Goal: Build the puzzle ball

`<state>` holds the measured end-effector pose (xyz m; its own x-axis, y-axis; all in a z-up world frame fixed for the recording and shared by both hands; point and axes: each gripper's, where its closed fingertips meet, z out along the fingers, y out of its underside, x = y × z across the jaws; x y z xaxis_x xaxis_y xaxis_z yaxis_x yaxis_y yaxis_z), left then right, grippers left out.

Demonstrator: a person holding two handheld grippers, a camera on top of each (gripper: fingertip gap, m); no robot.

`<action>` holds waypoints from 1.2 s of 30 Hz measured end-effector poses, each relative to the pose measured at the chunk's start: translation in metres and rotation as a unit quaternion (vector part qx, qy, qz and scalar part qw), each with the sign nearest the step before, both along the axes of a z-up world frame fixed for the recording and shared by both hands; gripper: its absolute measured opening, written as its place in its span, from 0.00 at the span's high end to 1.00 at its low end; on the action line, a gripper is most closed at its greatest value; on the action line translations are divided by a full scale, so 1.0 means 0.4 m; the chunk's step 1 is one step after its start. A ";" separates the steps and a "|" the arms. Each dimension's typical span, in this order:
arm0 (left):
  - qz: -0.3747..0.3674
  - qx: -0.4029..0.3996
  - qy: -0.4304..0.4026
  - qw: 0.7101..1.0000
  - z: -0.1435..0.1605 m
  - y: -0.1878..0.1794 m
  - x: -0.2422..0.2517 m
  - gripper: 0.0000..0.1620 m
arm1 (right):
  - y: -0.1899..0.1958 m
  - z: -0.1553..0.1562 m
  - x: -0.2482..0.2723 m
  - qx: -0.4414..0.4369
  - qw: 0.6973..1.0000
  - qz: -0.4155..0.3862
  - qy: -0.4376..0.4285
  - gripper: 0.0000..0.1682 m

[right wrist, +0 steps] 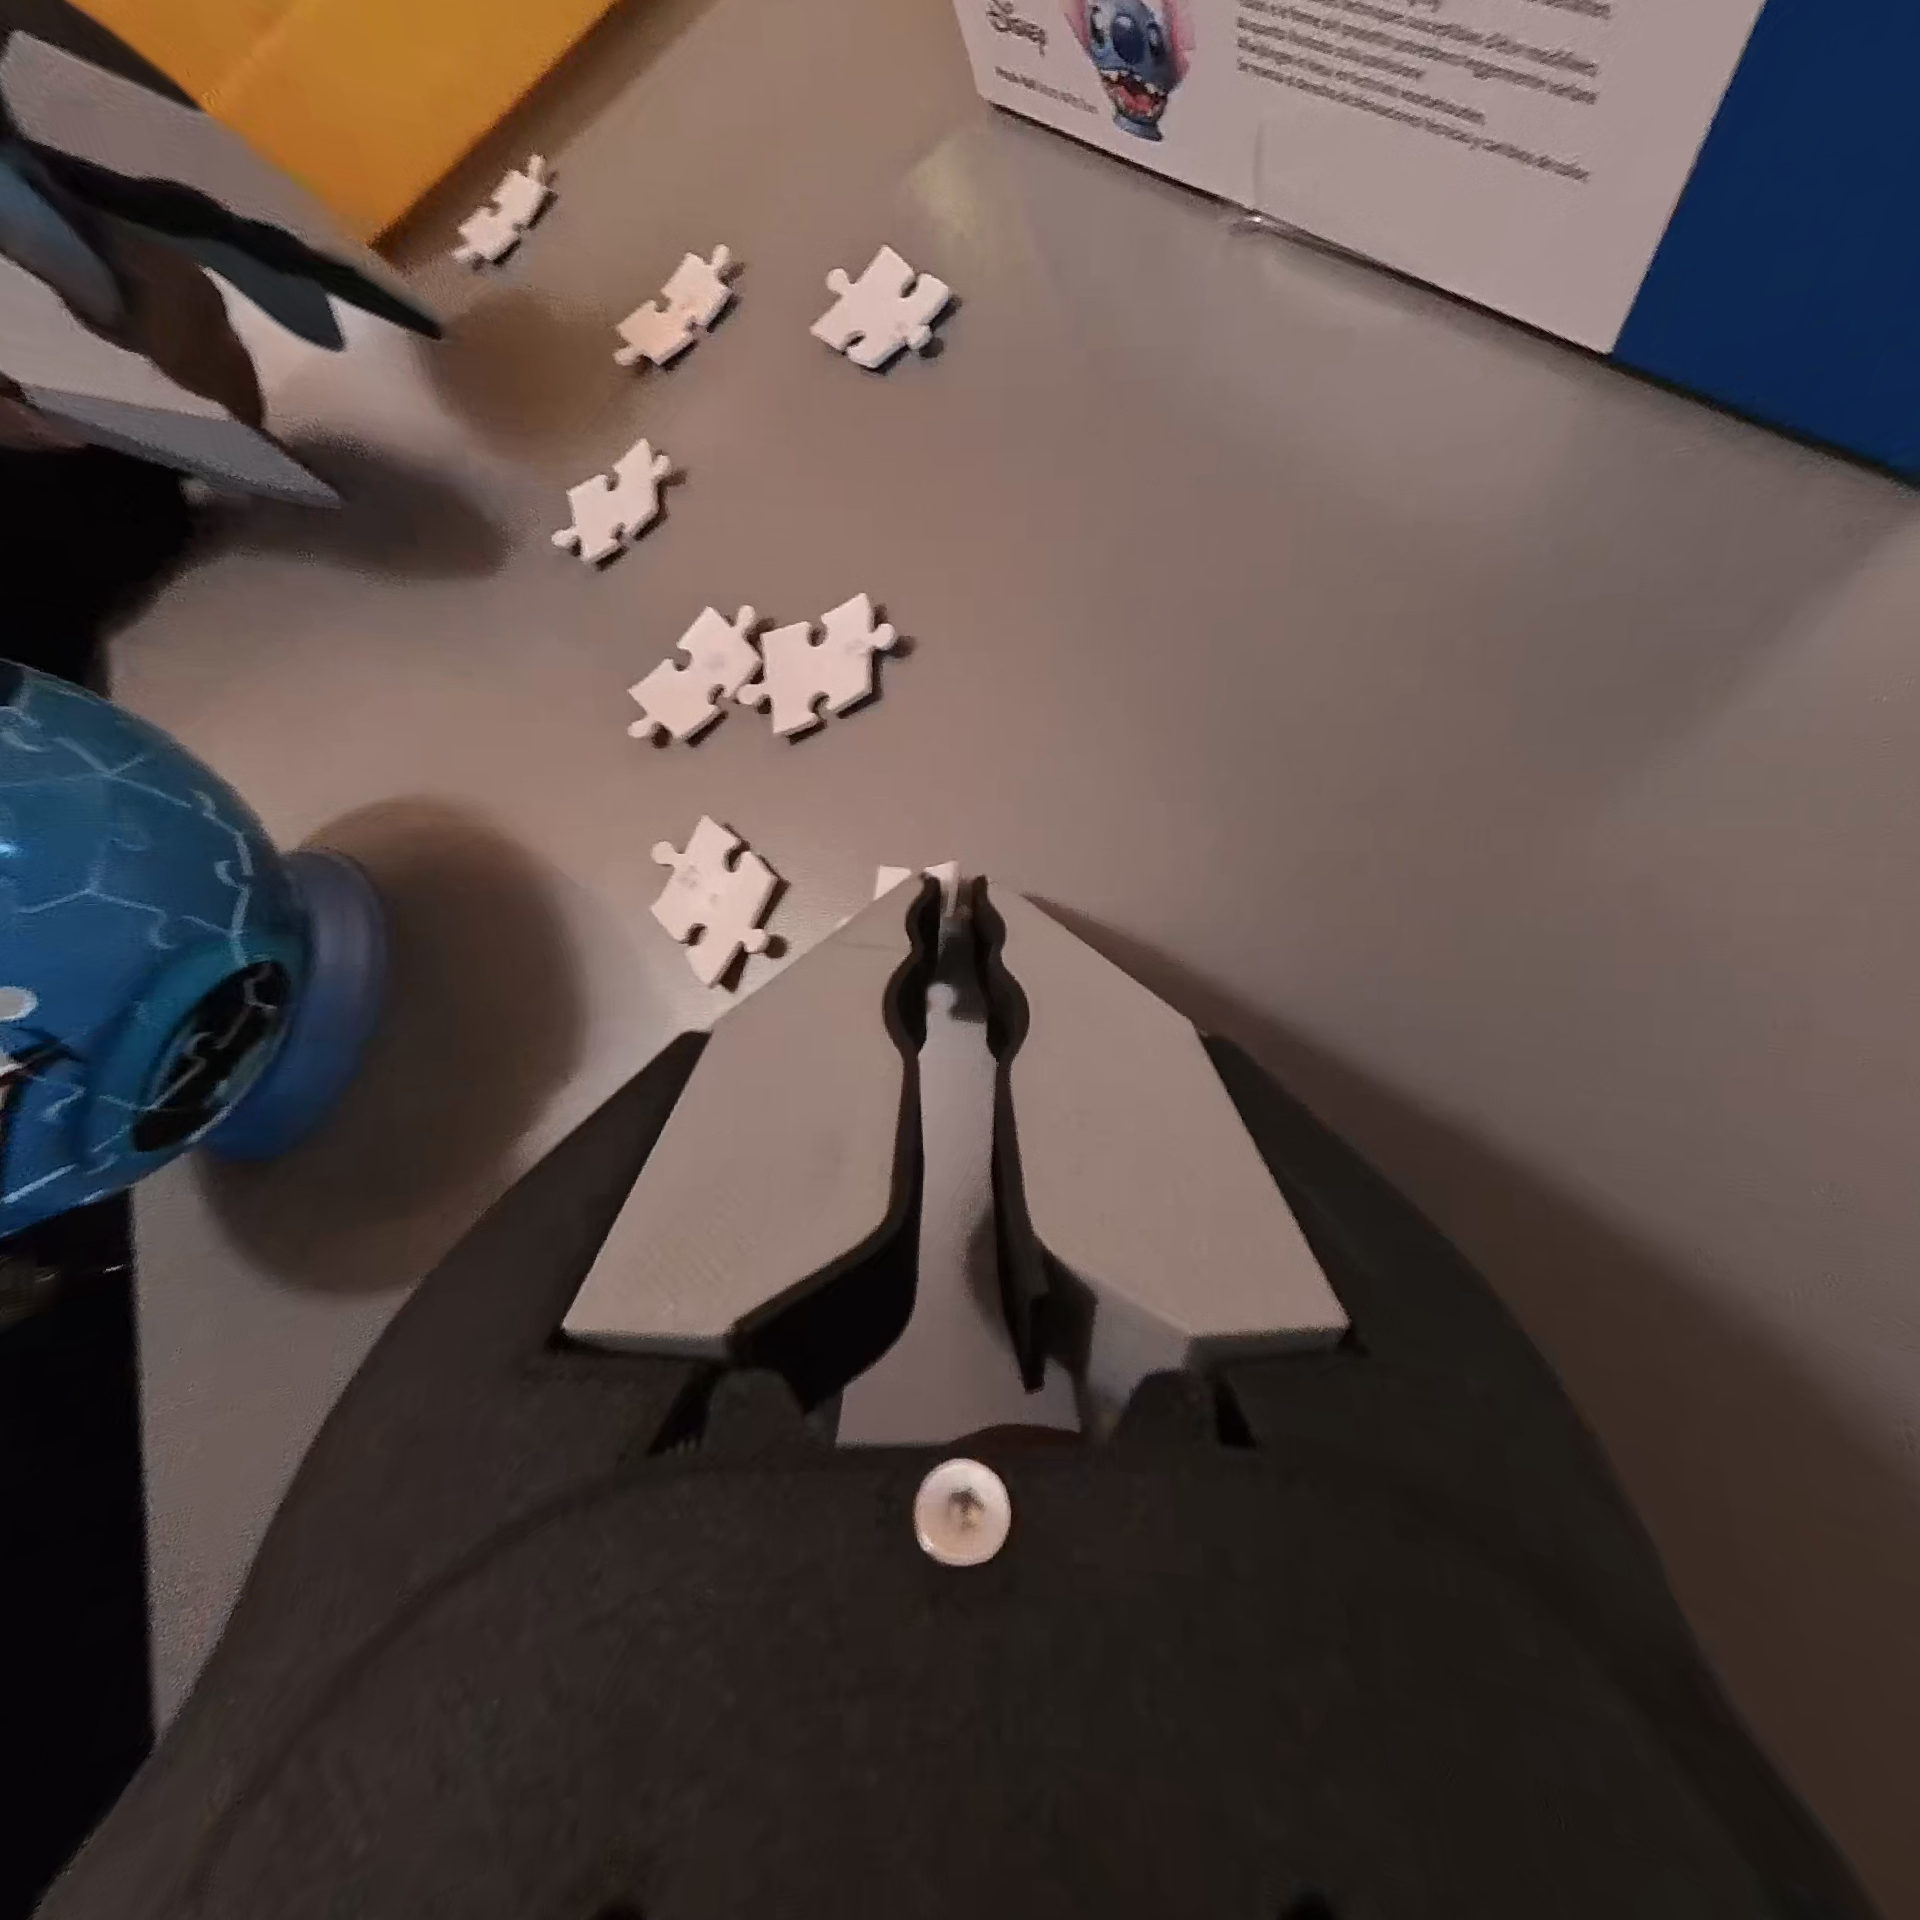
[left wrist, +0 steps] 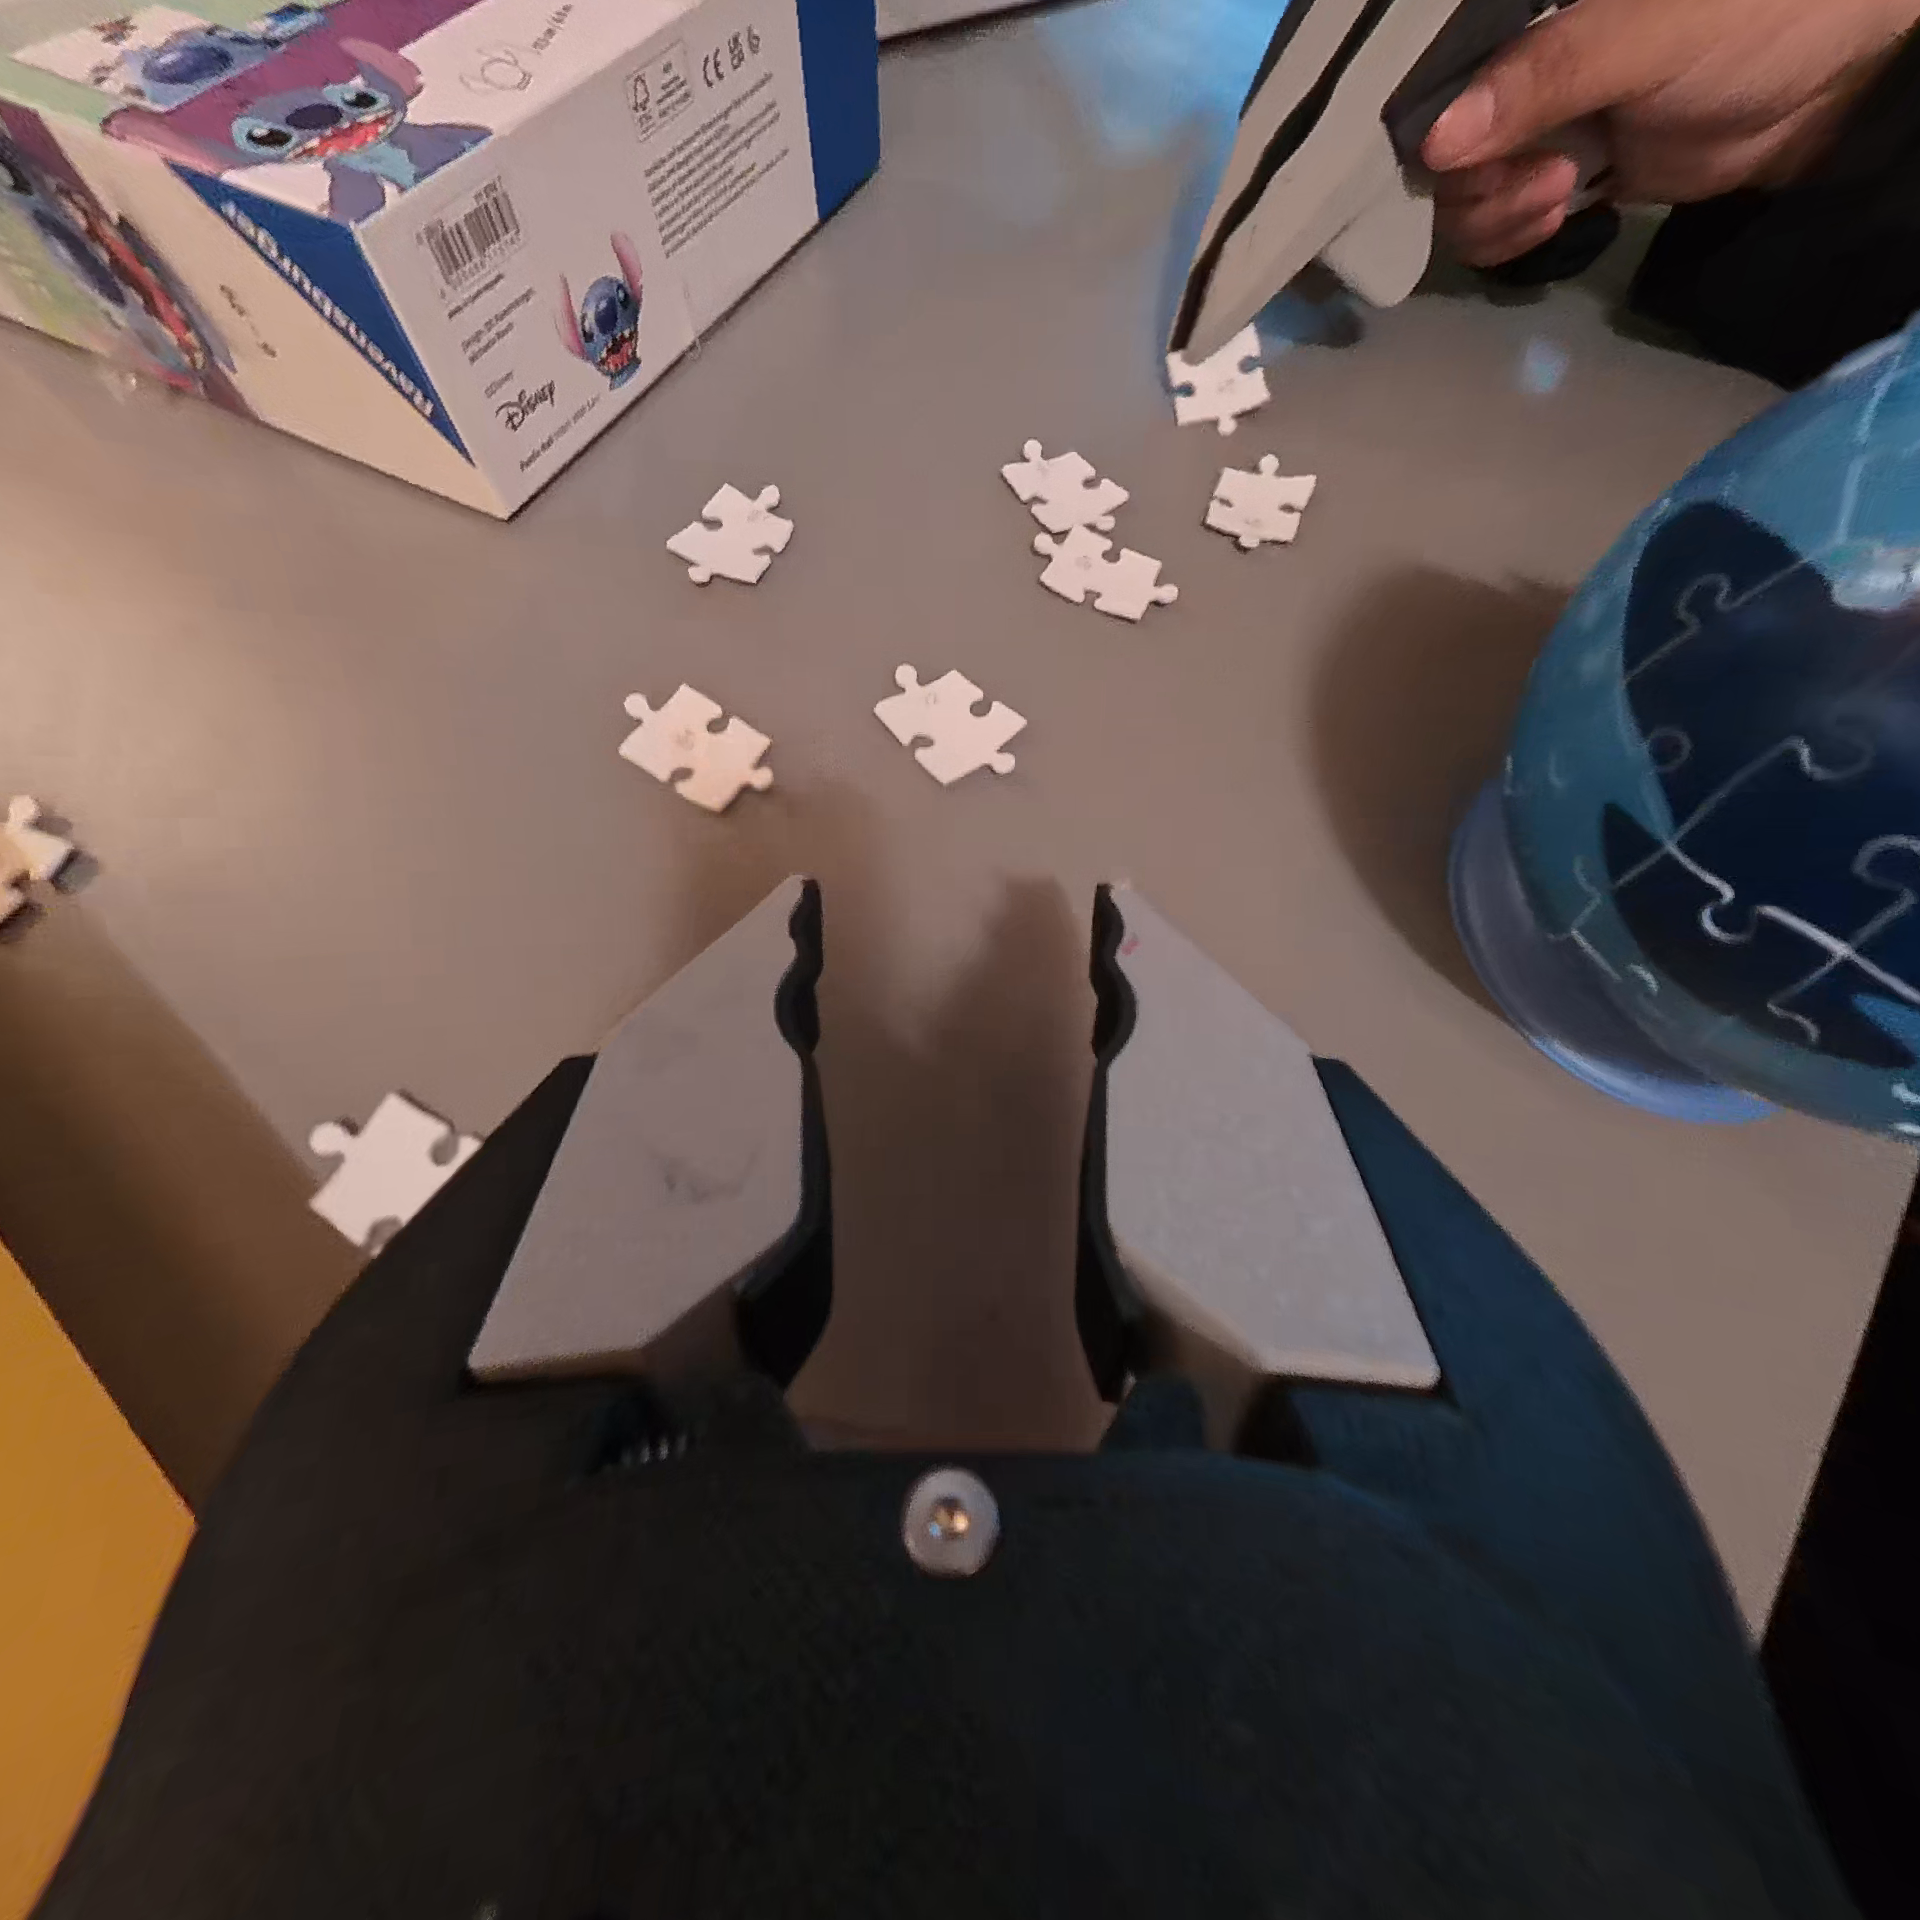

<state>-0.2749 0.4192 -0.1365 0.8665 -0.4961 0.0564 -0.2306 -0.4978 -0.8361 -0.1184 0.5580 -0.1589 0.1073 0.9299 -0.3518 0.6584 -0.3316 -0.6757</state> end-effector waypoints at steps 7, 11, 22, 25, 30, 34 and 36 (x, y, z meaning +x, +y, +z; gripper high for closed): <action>0.010 0.028 -0.039 0.999 0.030 -0.017 0.018 0.63 | 0.022 0.000 0.014 0.043 0.999 -0.015 -0.009 0.93; -0.064 0.057 -0.041 0.996 0.050 -0.080 0.049 0.52 | 0.007 0.076 0.053 0.062 0.997 -0.013 0.053 0.84; -0.256 0.128 -0.029 0.958 0.085 -0.201 0.189 0.33 | -0.398 0.089 0.141 0.141 0.958 0.212 0.131 0.56; -0.277 0.137 -0.020 0.951 0.089 -0.203 0.224 0.32 | -0.466 0.087 0.121 0.125 0.959 0.211 0.140 0.56; -0.294 0.133 0.004 0.946 0.070 -0.211 0.259 0.37 | -0.511 0.085 0.074 0.139 0.961 0.191 0.146 0.57; -0.289 0.128 0.014 0.949 0.058 -0.233 0.266 0.43 | -0.513 0.086 0.056 0.154 0.961 0.175 0.147 0.56; -0.285 0.128 0.016 0.950 0.058 -0.246 0.267 0.46 | -0.507 0.088 0.056 0.151 0.962 0.175 0.148 0.56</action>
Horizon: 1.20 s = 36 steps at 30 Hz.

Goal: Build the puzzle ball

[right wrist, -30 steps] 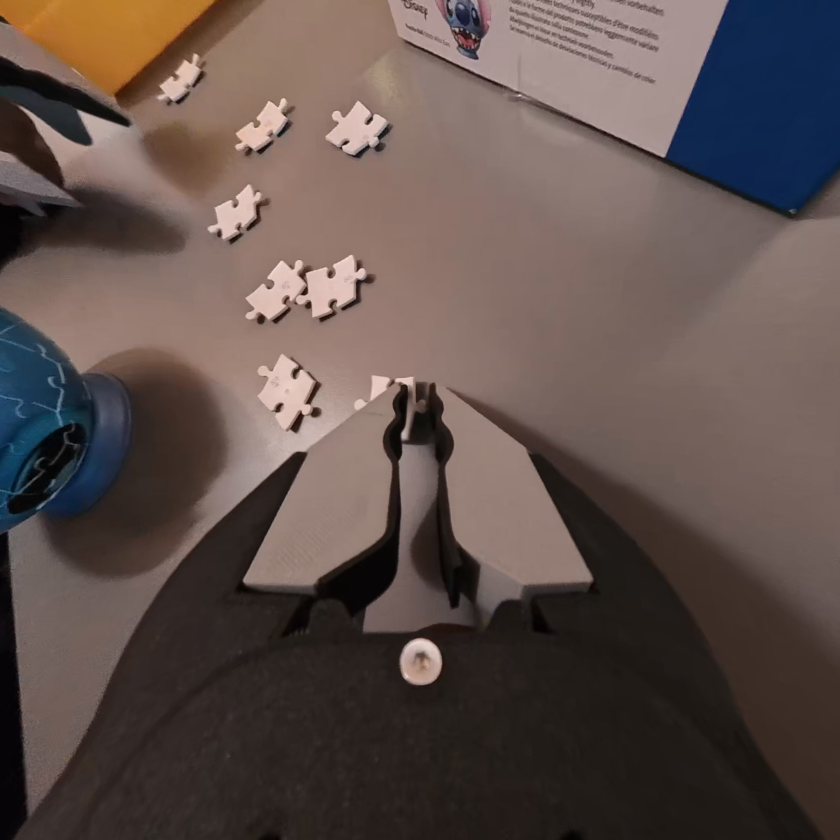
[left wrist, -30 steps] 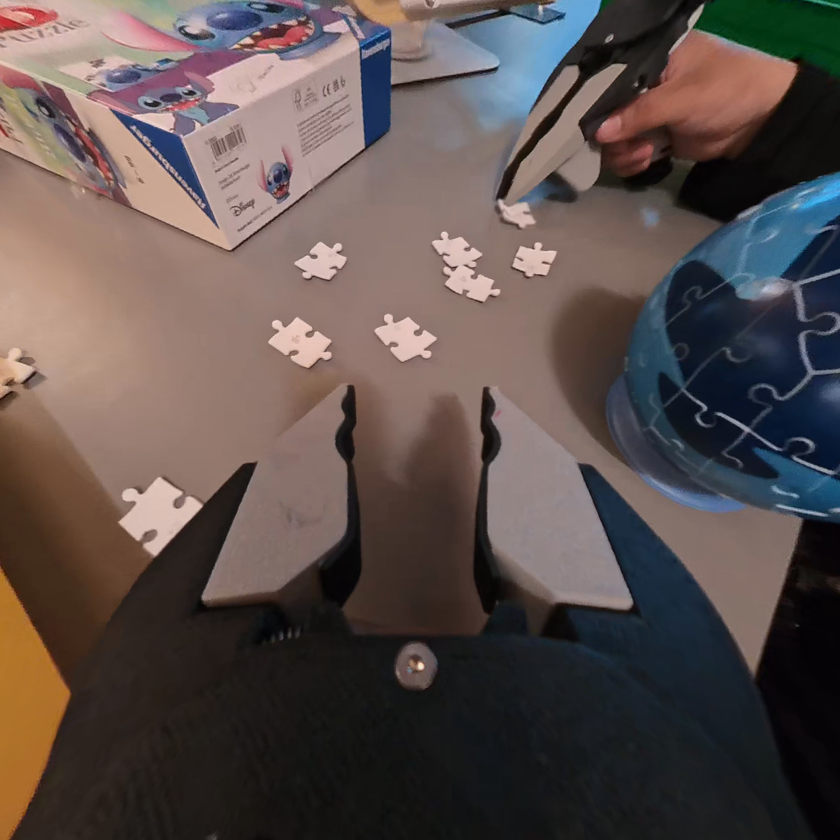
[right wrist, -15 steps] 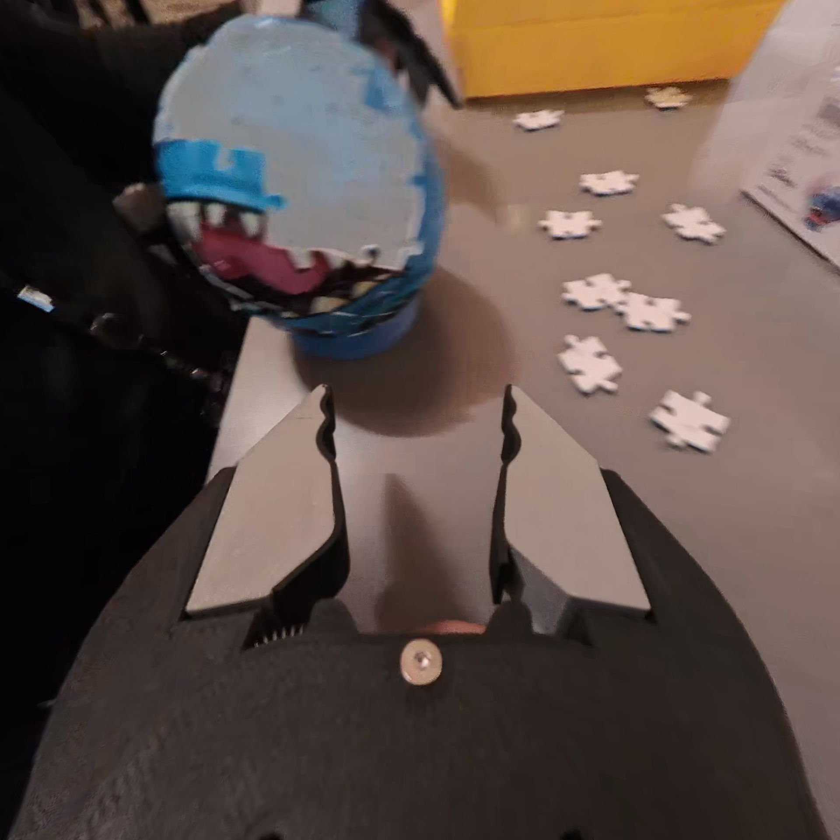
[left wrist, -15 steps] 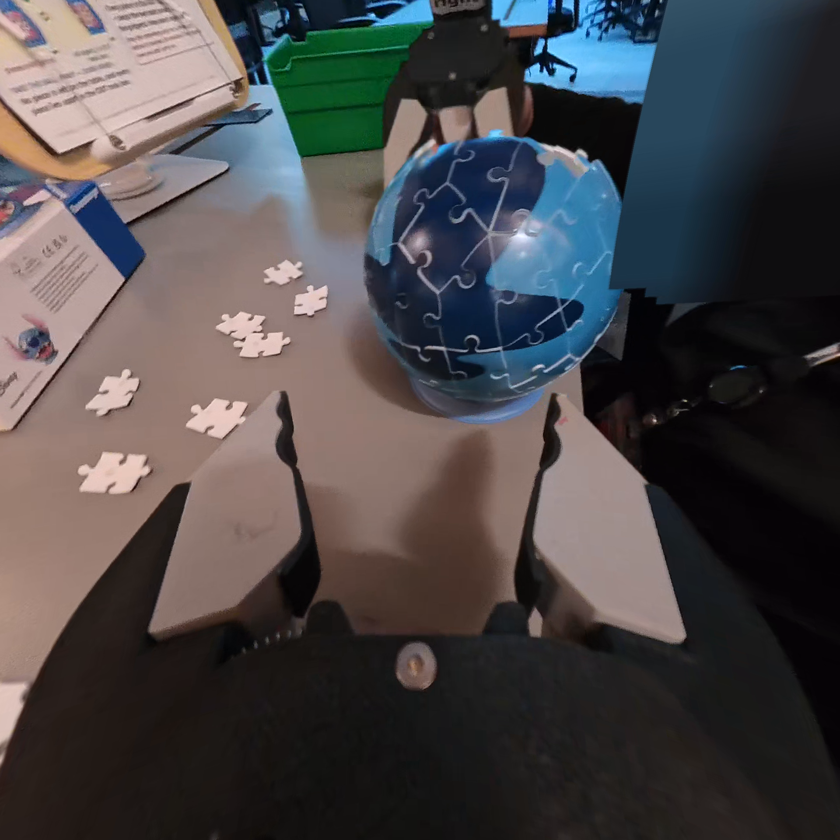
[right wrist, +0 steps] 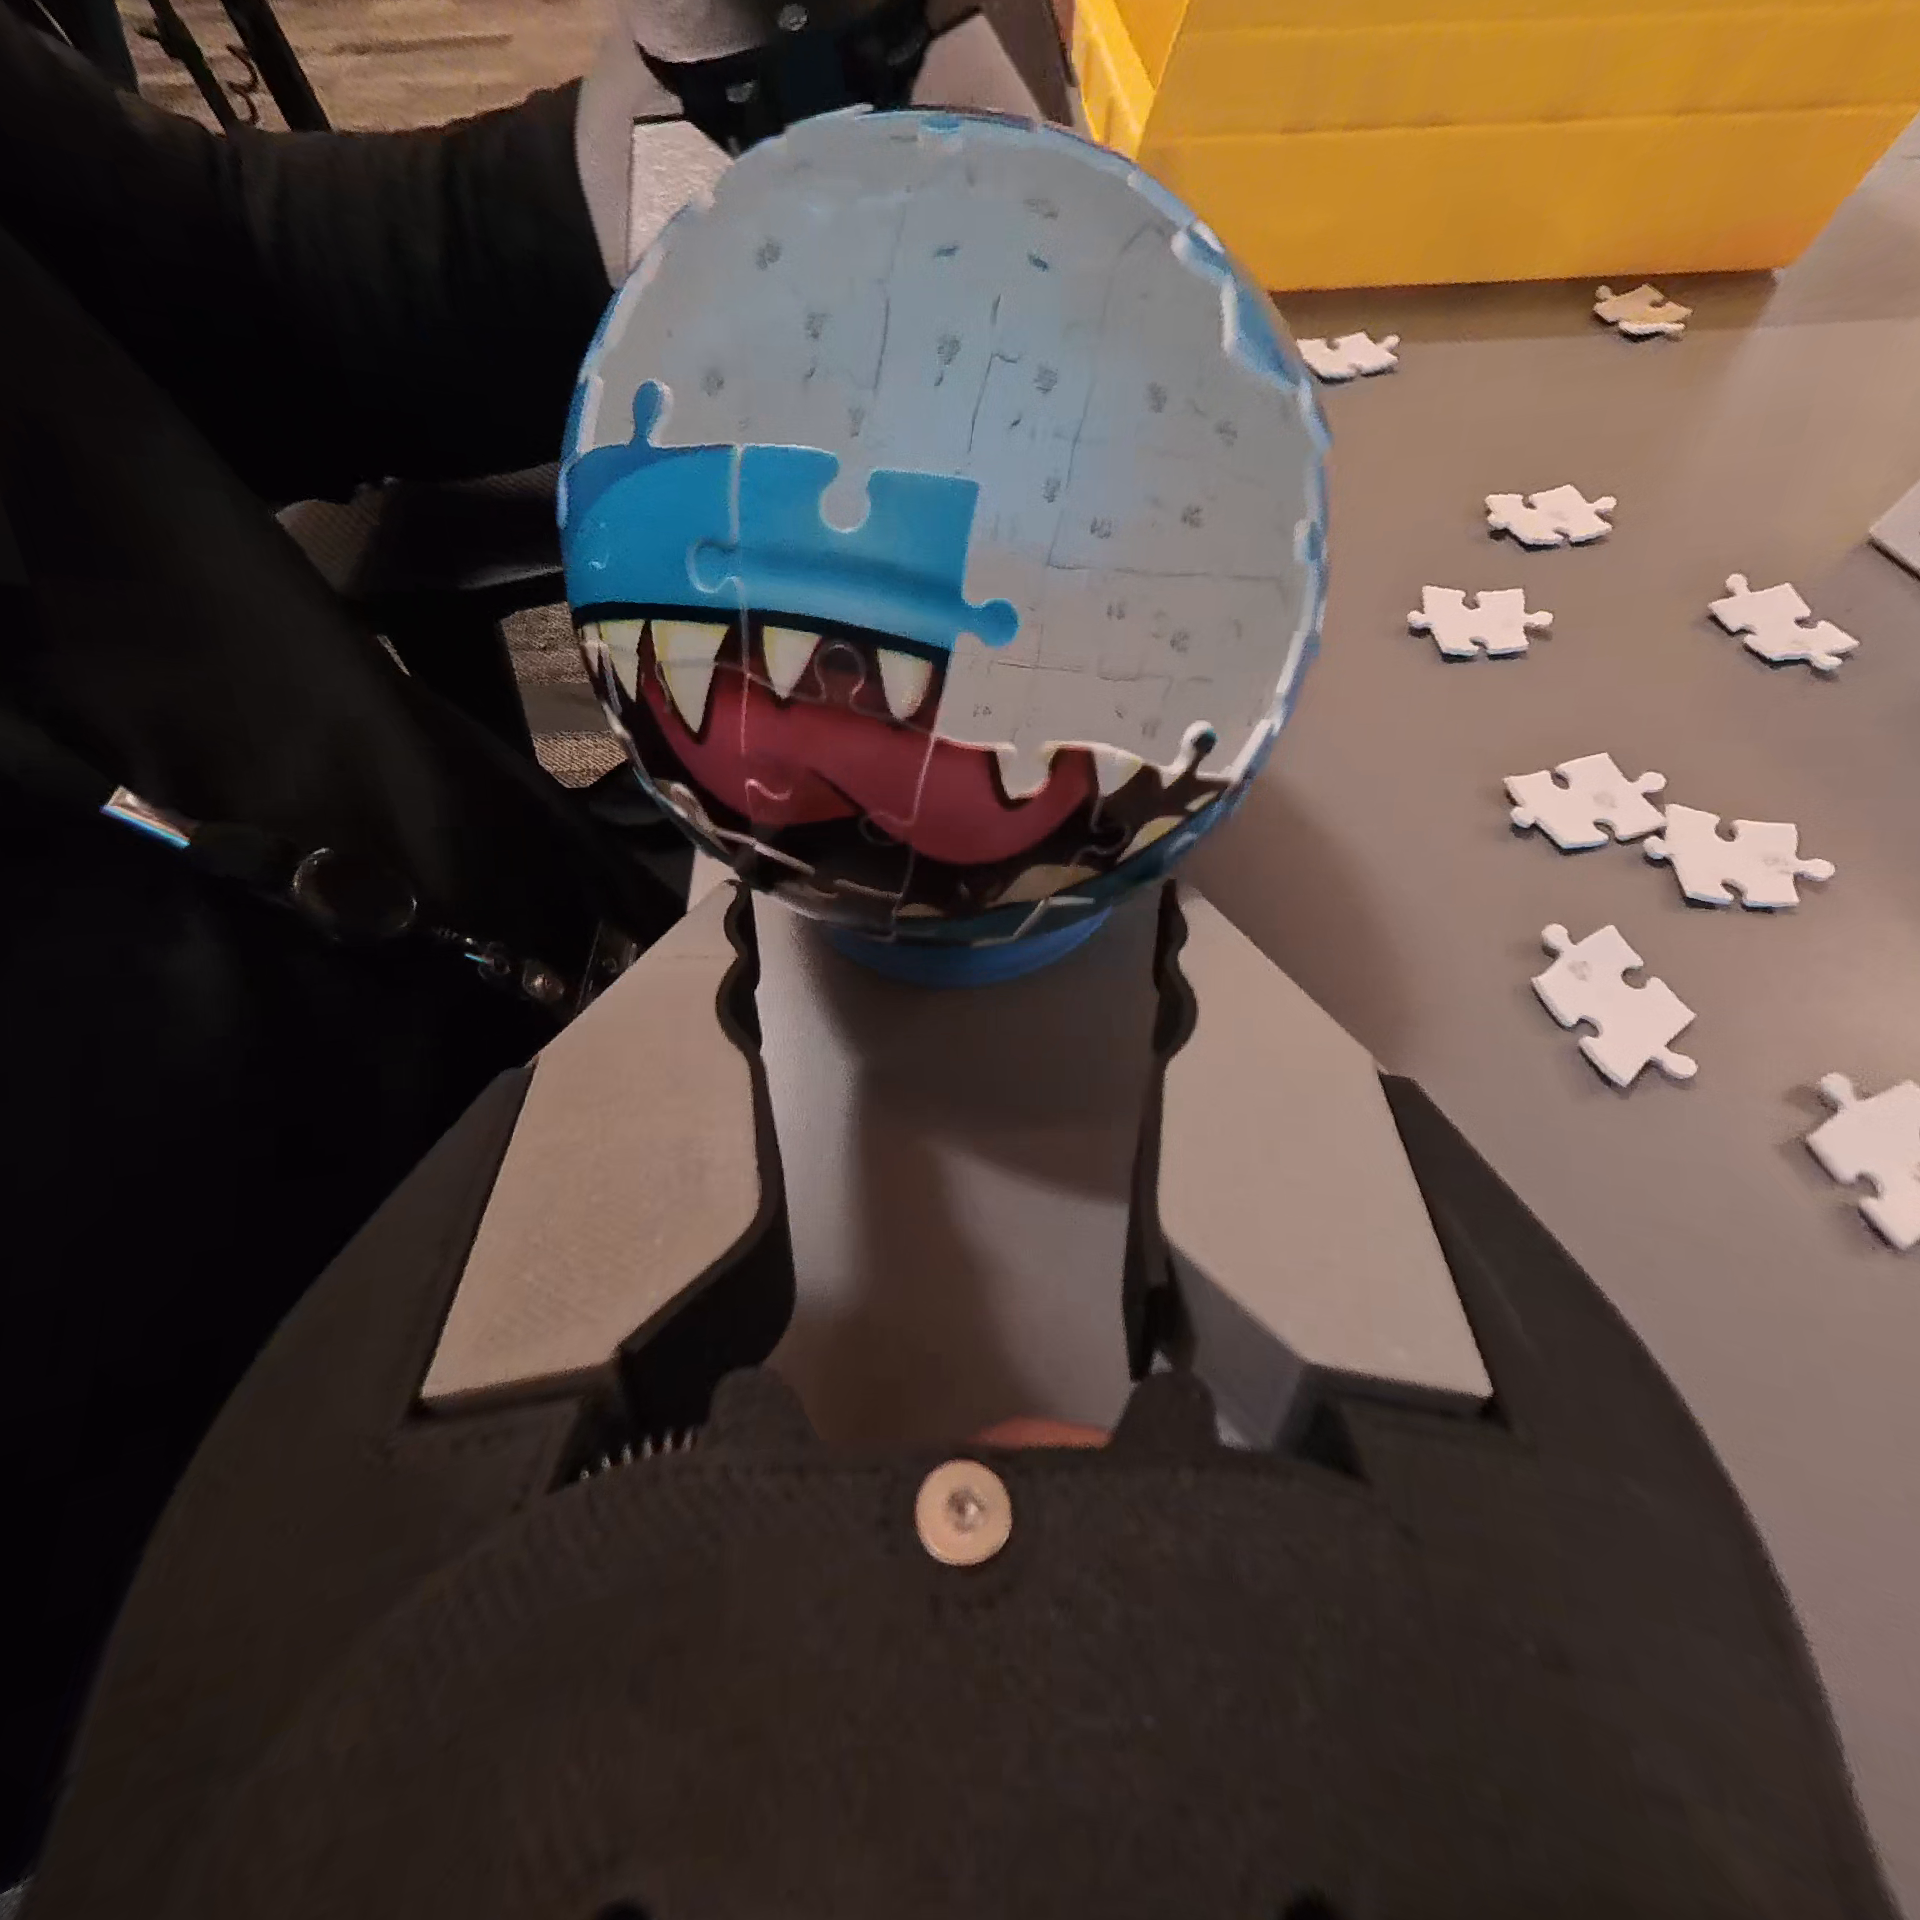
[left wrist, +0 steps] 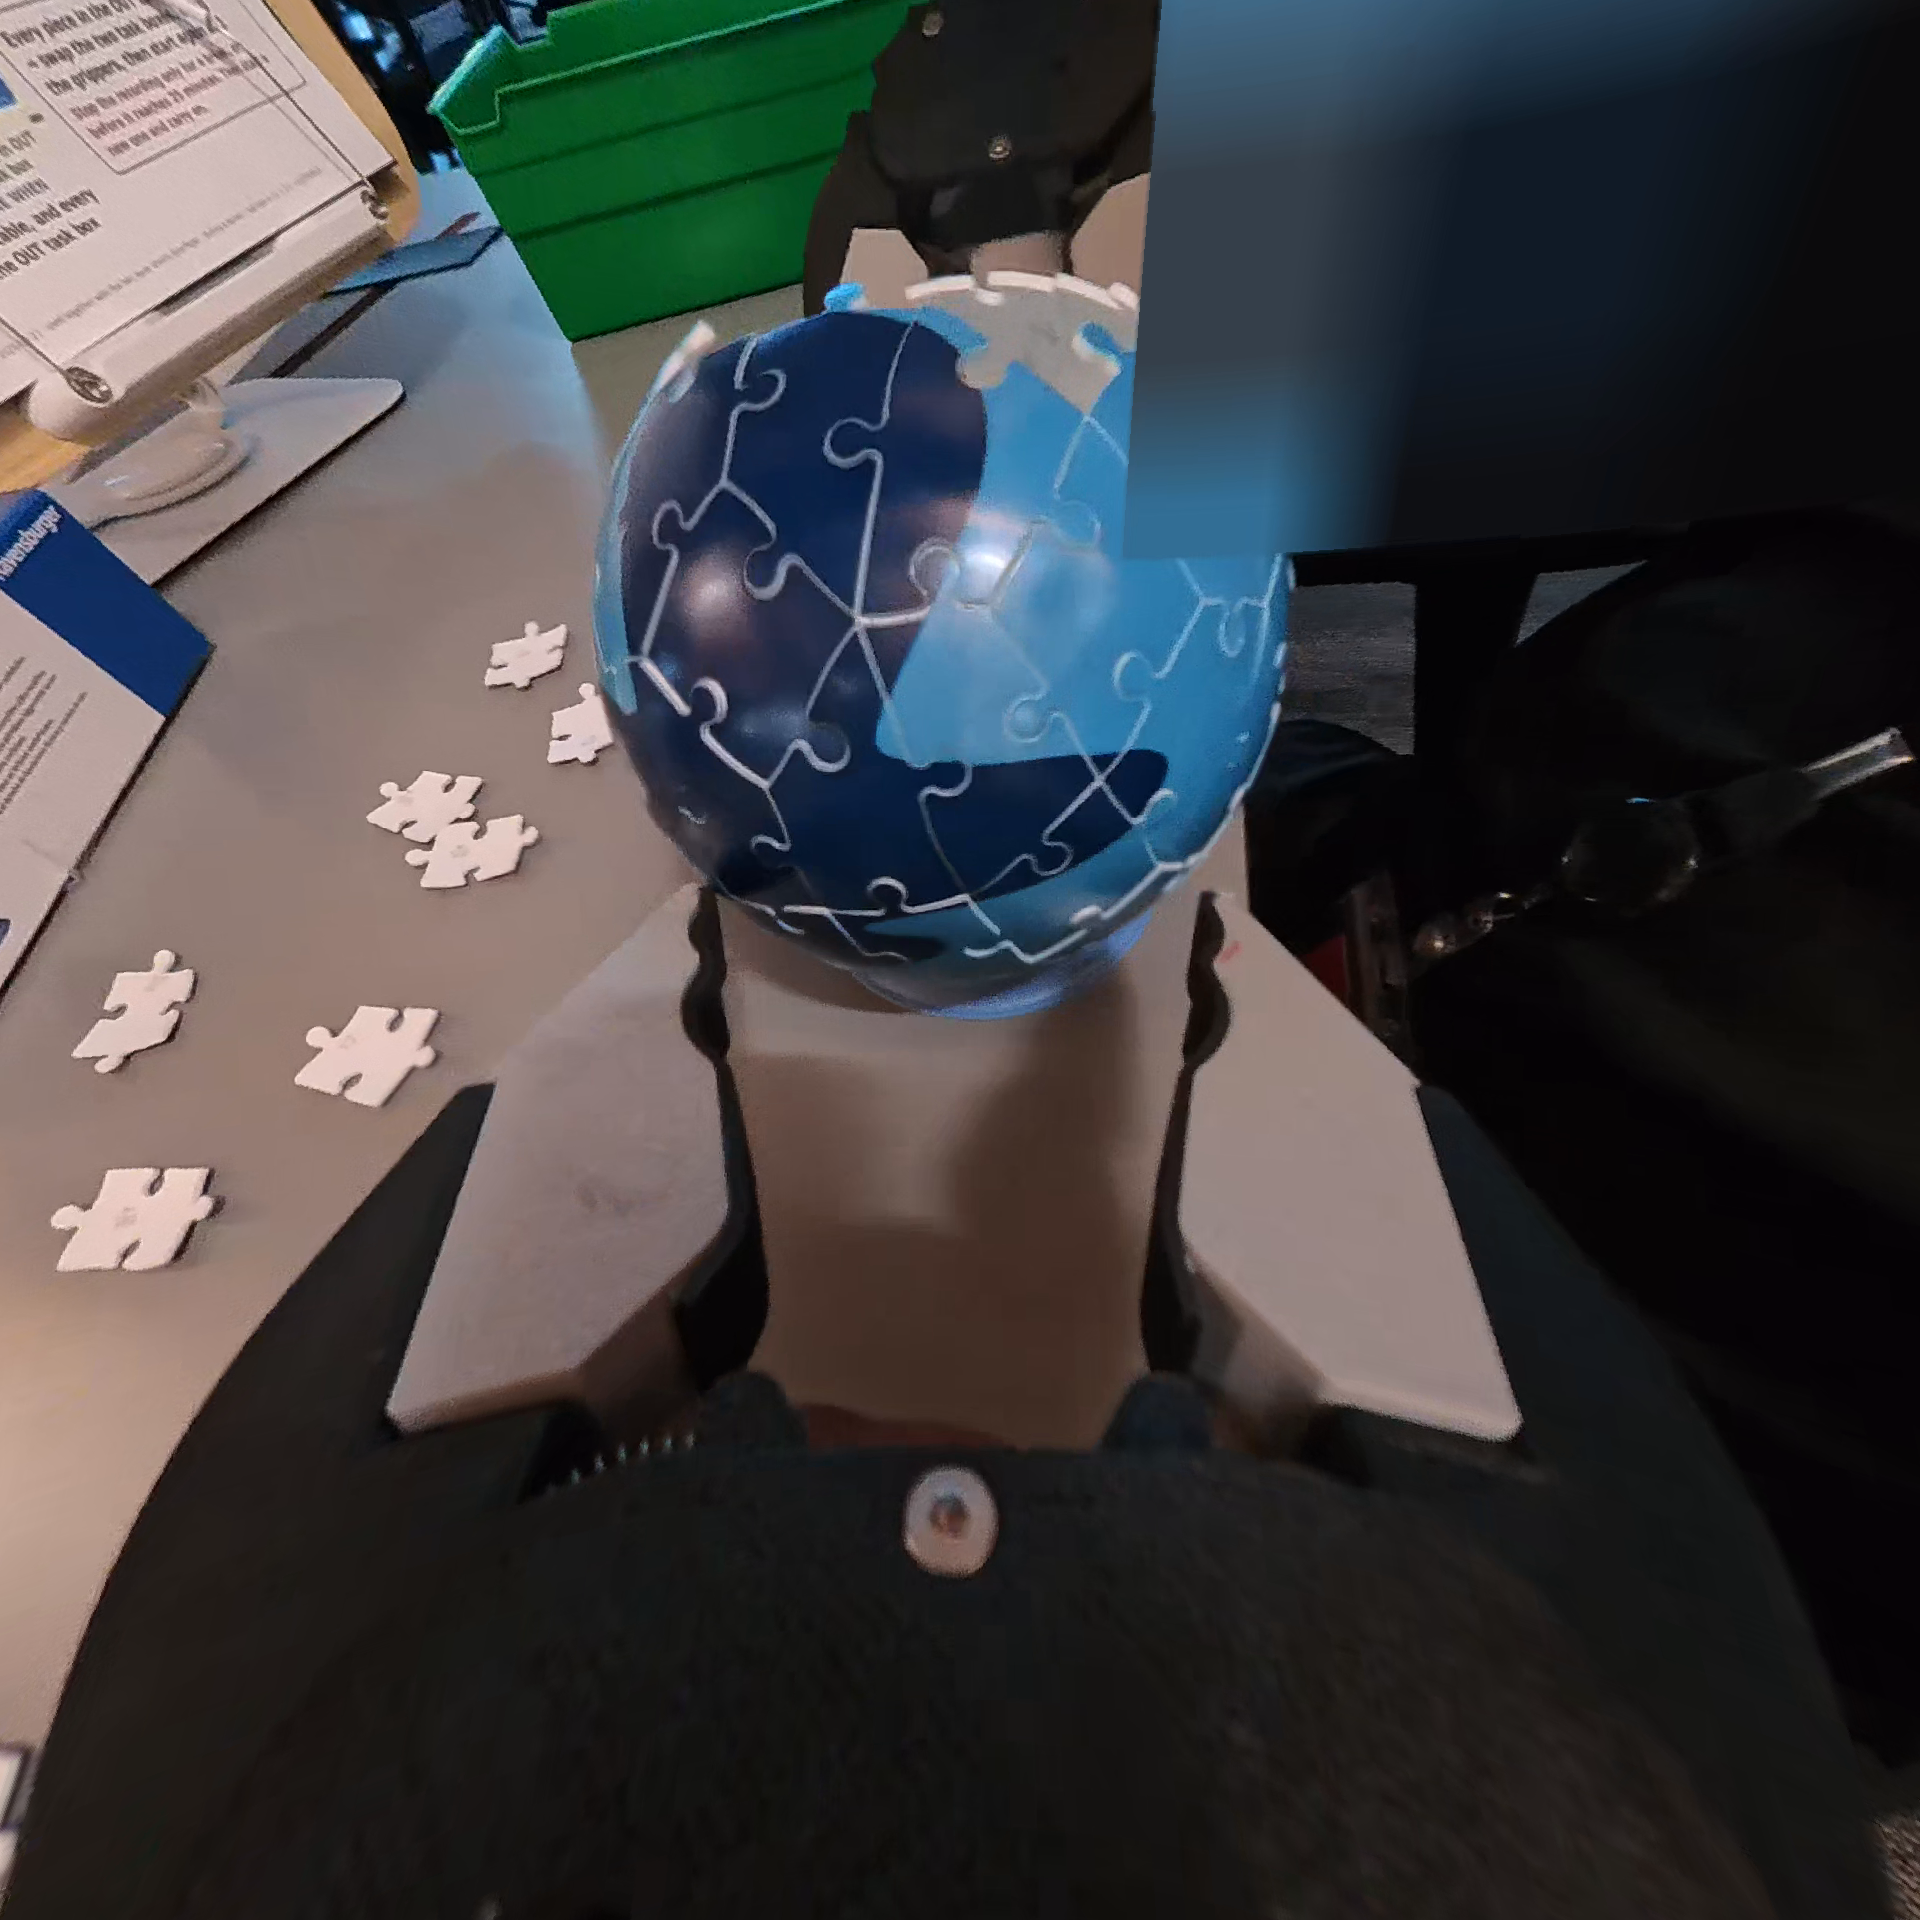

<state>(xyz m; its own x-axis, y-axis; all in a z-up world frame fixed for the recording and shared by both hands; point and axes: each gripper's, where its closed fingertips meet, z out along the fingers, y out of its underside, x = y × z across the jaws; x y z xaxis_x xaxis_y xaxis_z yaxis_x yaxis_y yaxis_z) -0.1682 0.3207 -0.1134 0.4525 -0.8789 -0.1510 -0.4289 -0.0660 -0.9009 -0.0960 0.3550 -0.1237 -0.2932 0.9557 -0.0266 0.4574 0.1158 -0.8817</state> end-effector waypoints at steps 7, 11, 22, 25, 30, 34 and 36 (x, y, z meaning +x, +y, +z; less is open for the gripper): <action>0.021 -0.045 -0.004 0.999 -0.015 0.001 -0.015 0.46 | 0.023 0.056 -0.007 -0.080 0.996 0.003 0.042 0.57; 0.031 -0.064 -0.007 0.997 -0.020 0.015 -0.019 0.48 | 0.036 0.061 -0.012 -0.087 0.995 -0.004 0.042 0.58; 0.045 -0.014 -0.003 0.999 0.000 0.030 -0.027 0.39 | 0.036 0.044 0.003 -0.057 0.998 0.000 0.040 0.56; 0.045 0.038 -0.005 0.998 0.027 0.034 -0.027 0.35 | 0.022 0.037 0.002 -0.022 0.999 0.010 0.046 0.55; 0.043 0.069 0.008 0.997 0.026 0.048 -0.008 0.34 | 0.026 0.022 -0.031 0.025 0.999 -0.008 0.042 0.52; 0.043 0.051 0.005 0.998 0.017 0.046 -0.001 0.36 | 0.025 0.022 -0.035 0.033 0.998 -0.007 0.046 0.51; 0.051 0.032 -0.005 0.998 0.015 0.045 0.000 0.36 | 0.024 0.026 -0.034 0.012 0.999 -0.002 0.046 0.51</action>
<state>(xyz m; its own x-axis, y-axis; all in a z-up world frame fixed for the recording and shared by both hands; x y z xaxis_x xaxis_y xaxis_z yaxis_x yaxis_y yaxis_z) -0.1682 0.3386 -0.1073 0.5403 -0.8174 -0.2000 -0.4143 -0.0515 -0.9087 -0.1097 0.3645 -0.1132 -0.2893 0.9569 0.0243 0.3748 0.1366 -0.9170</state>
